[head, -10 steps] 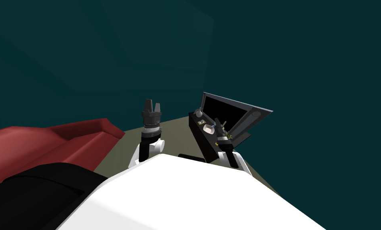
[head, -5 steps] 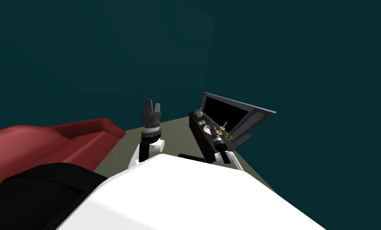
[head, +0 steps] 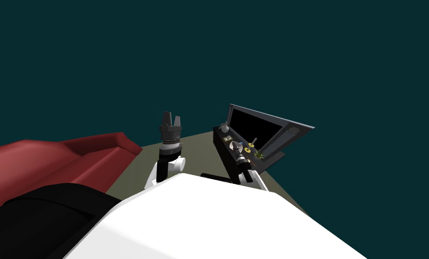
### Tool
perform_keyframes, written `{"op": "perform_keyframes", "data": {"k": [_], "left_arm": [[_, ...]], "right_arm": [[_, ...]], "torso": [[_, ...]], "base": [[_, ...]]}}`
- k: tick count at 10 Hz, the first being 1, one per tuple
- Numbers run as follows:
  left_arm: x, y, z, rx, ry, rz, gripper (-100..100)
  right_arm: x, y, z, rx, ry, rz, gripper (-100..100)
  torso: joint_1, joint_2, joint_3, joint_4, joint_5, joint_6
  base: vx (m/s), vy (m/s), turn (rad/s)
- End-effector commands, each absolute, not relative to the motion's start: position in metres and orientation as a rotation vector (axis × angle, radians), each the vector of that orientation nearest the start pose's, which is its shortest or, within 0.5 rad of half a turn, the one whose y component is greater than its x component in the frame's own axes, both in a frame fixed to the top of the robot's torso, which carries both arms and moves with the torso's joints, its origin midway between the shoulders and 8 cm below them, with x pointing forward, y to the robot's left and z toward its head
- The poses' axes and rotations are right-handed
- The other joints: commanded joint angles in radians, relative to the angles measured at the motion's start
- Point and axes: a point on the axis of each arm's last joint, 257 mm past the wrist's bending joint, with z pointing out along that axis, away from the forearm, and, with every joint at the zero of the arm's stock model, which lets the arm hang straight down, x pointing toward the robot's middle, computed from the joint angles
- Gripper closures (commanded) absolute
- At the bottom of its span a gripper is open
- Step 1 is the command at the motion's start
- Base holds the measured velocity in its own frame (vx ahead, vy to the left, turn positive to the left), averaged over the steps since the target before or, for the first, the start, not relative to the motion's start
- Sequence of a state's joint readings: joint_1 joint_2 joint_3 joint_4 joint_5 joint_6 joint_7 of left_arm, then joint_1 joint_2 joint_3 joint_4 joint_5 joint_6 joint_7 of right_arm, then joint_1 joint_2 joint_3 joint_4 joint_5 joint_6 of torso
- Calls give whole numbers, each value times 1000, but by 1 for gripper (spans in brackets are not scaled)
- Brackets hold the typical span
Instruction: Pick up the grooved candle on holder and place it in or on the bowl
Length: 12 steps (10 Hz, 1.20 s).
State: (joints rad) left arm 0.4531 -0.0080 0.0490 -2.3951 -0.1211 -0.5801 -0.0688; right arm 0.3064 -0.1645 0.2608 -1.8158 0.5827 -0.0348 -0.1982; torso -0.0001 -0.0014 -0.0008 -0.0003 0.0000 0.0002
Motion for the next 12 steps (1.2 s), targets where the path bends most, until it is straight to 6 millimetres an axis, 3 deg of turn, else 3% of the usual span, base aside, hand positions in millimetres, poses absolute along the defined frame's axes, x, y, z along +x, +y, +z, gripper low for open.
{"op": "perform_keyframes", "data": {"k": [1,2,3,7,8,11,12], "left_arm": [[304,263,99,-371,521,-1170,0],[304,263,99,-371,521,-1170,0],[304,263,99,-371,521,-1170,0],[304,263,99,-371,521,-1170,0],[304,263,99,-371,521,-1170,0],[304,263,99,-371,521,-1170,0],[304,263,99,-371,521,-1170,0]], "right_arm": [[448,-153,-283,743,1627,938,-100],[447,-155,-290,756,1640,925,-100],[445,-152,-316,760,1704,872,-100],[439,-154,-351,775,1784,794,-100],[434,-155,-373,773,1838,729,-100],[424,-161,-408,777,1916,640,-100],[423,-161,-408,778,1917,639,-100]], "torso": [[0,0,0,0,0,0],[0,0,0,0,0,0],[0,0,0,0,0,0],[0,0,0,0,0,0],[0,1,0,0,0,0],[0,0,0,0,0,0],[0,0,0,0,0,0]], "base": [[22,-6,26],[17,-3,19],[22,-3,26],[17,-3,15],[16,1,34],[17,-4,18],[7,-4,-2]]}}
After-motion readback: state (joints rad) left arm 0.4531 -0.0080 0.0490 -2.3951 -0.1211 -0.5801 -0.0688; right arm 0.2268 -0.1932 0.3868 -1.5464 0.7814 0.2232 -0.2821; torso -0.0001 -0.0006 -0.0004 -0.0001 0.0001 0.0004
